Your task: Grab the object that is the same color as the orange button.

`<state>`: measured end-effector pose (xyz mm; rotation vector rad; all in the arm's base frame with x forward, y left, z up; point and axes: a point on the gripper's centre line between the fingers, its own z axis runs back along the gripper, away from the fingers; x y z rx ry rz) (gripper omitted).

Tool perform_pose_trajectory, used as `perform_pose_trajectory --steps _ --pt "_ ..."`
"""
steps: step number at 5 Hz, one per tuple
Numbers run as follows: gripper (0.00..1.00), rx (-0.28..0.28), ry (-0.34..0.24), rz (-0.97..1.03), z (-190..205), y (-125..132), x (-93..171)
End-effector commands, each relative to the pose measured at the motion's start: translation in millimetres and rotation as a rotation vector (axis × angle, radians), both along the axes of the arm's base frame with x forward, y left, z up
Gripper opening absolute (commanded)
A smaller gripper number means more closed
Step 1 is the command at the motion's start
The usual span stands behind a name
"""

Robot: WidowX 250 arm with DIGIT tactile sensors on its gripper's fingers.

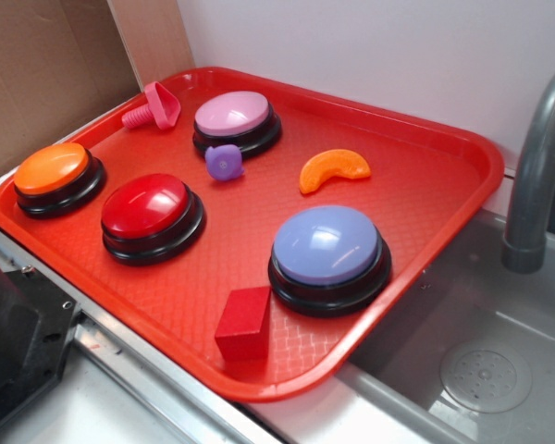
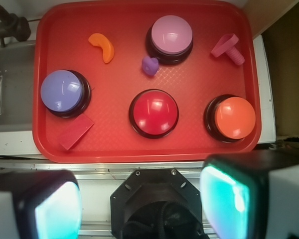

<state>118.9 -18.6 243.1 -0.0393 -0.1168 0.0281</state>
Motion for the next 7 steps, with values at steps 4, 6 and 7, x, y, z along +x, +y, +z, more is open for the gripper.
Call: perform_pose_trajectory --steps 4,6,7 --pt "1.0 0.023 -0.038 -0.138 -85 -15 107" --pt "1.0 0.028 -0.081 -0.108 -151 -15 165" --pt "1.0 0.005 -0.075 -0.133 -171 -19 178"
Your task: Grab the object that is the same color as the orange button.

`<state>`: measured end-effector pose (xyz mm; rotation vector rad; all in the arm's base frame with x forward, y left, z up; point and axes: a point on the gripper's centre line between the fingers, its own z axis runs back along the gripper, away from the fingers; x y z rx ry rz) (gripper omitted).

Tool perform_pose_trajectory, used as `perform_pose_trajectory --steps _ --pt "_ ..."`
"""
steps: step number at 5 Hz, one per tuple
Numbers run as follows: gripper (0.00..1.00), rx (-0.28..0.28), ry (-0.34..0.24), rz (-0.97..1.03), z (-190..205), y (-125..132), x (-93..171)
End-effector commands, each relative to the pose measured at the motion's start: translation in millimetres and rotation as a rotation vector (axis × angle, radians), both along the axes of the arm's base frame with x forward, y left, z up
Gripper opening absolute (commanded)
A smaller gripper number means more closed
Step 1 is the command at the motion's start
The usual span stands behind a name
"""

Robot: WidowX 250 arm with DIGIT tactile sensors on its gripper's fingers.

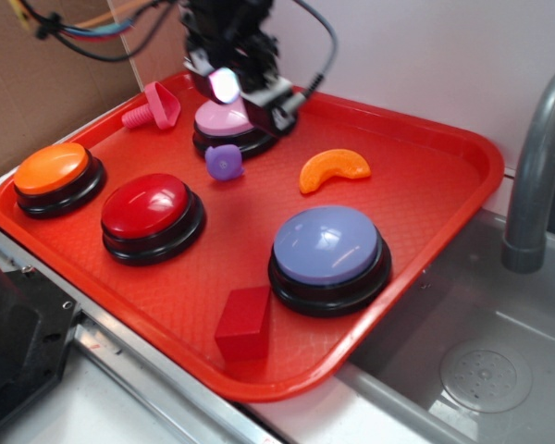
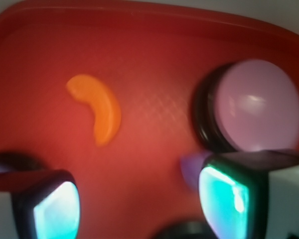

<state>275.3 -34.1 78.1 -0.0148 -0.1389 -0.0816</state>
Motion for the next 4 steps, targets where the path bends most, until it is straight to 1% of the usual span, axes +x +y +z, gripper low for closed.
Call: perform_pose_trajectory --steps 1,2,3,4 --pt "1.0 -0.013 -0.052 -0.039 -21 -6 29" --pt "1.0 -0.042 -0.069 -0.153 -35 -8 37" --pt "1.0 -0.05 -0.089 -0.202 -41 -8 41" --pt "1.0 -0.02 -0.079 -0.236 -50 -9 44"
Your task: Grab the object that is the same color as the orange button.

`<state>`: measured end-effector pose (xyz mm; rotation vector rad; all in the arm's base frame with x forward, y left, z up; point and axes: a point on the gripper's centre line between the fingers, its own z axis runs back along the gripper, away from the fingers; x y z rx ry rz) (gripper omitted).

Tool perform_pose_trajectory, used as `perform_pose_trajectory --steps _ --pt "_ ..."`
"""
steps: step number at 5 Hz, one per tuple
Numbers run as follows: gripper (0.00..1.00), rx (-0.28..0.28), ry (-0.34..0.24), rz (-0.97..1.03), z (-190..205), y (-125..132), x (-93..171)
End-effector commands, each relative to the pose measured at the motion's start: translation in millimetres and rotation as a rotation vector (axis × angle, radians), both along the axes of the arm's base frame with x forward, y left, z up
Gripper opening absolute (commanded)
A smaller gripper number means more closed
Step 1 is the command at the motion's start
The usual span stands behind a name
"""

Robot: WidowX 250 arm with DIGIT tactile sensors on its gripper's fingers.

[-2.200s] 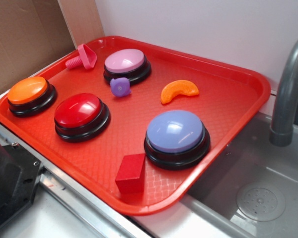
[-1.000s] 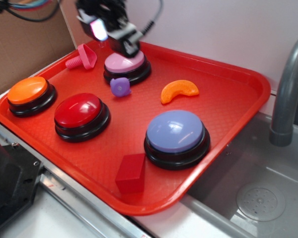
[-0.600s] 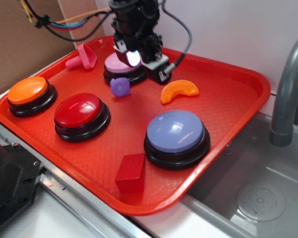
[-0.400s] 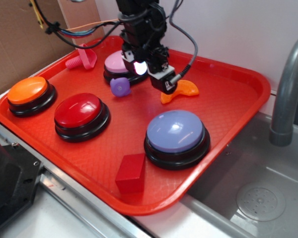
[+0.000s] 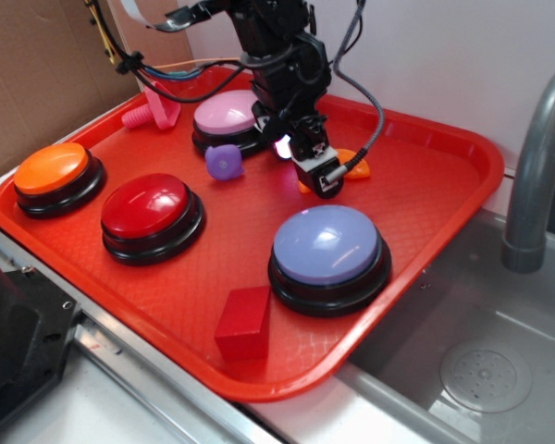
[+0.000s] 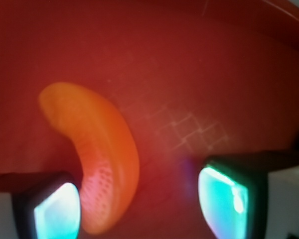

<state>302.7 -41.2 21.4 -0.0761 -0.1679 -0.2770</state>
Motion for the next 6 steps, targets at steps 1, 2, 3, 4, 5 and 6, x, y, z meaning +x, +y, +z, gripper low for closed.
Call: perform_pose_trajectory --steps 1,2,3,4,5,6 --pt "1.0 0.038 -0.046 -0.03 4 -4 17" --pt "0.1 0.022 -0.049 -0.005 3 -2 16" --pt "0.03 0.018 -0.039 0.003 0 -2 16" --pt "0.0 0.028 -0.026 0.008 1 6 15" --pt "0.0 0.05 -0.023 0.021 0 7 17" --pt "0.0 0.102 -0.017 0.067 12 11 13"
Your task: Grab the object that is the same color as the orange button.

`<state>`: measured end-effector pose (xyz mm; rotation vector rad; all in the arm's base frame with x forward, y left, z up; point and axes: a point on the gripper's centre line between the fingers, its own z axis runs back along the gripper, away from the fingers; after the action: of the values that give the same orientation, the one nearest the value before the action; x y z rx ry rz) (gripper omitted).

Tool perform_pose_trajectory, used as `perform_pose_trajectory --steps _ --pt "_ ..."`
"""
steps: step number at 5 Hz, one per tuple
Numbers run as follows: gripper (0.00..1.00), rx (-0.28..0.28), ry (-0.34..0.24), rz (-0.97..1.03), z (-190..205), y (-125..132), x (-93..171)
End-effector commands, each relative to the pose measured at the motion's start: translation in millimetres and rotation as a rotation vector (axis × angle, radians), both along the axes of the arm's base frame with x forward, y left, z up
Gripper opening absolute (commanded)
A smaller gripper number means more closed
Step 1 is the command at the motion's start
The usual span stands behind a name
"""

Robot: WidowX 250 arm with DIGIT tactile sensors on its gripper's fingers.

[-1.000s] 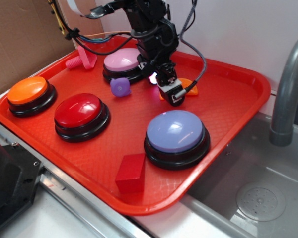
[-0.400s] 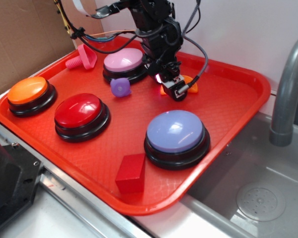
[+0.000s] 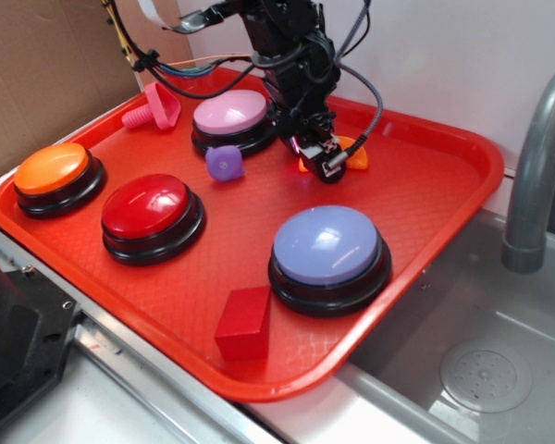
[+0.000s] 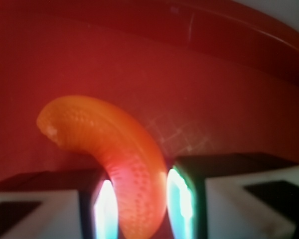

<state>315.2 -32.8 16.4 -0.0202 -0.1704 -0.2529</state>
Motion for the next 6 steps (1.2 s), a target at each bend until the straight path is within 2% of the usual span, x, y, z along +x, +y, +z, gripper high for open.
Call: perform_pose_trajectory --steps 1,2,3,4,5,6 --pt "0.0 0.098 -0.015 0.105 53 4 -5" --pt "0.0 0.095 -0.057 0.157 94 5 -11" --pt "0.0 0.068 -0.065 0.193 128 9 -21" --pt "0.0 0.057 -0.025 0.303 154 16 -46" --pt "0.0 0.003 0.018 0.413 168 22 -70" --pt "0.0 -0.036 0.098 0.448 166 26 -77"
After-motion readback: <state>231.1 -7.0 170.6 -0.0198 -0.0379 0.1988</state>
